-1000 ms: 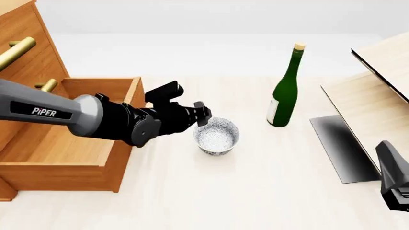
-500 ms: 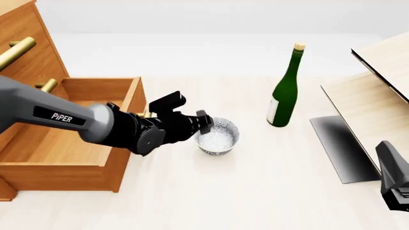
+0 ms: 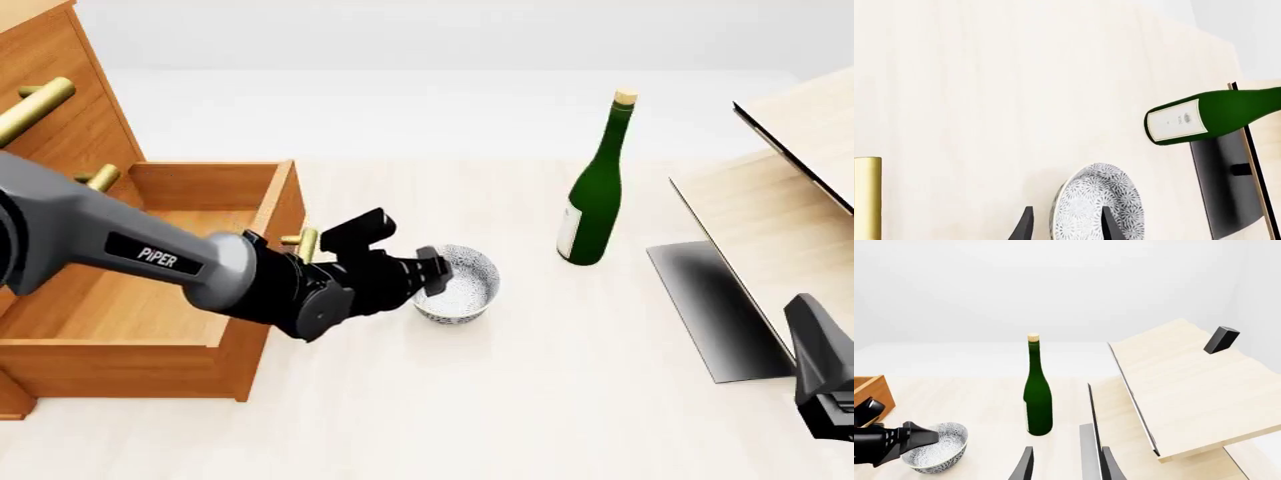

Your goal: Put the bowl in the bottom drawer of the cabinet and close it.

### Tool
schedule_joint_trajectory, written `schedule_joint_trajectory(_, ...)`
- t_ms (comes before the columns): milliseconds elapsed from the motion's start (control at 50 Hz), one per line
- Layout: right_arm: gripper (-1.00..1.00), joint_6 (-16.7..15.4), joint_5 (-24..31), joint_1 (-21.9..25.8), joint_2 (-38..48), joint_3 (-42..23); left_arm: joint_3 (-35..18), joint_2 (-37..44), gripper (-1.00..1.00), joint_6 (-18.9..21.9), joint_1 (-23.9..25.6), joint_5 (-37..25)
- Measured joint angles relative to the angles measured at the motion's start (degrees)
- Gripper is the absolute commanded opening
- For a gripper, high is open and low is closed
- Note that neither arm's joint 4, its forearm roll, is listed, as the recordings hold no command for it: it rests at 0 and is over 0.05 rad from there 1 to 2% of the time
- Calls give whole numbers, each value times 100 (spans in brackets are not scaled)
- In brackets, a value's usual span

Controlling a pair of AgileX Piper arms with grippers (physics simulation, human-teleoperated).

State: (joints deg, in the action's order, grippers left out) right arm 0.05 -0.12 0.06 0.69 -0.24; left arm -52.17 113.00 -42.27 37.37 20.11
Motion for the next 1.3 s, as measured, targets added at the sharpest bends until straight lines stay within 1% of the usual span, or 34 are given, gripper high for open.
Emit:
schedule_joint_trajectory(80, 100, 0, 0, 0, 0, 0, 0, 9, 100, 4, 19, 8)
schedule_joint_trajectory(100, 100, 0, 0, 0, 0, 0, -1, 6, -100, 8, 20, 9)
schedule_joint_trajectory(420, 100, 0, 0, 0, 0, 0, -29, -214, -100, 265, -79, -107)
schedule_joint_trajectory(940, 100, 0, 0, 0, 0, 0, 39, -966, -100, 809, -179, -365)
schedule_joint_trajectory(1300, 100, 0, 0, 0, 0, 0, 97, -1318, -100, 1090, -203, -542)
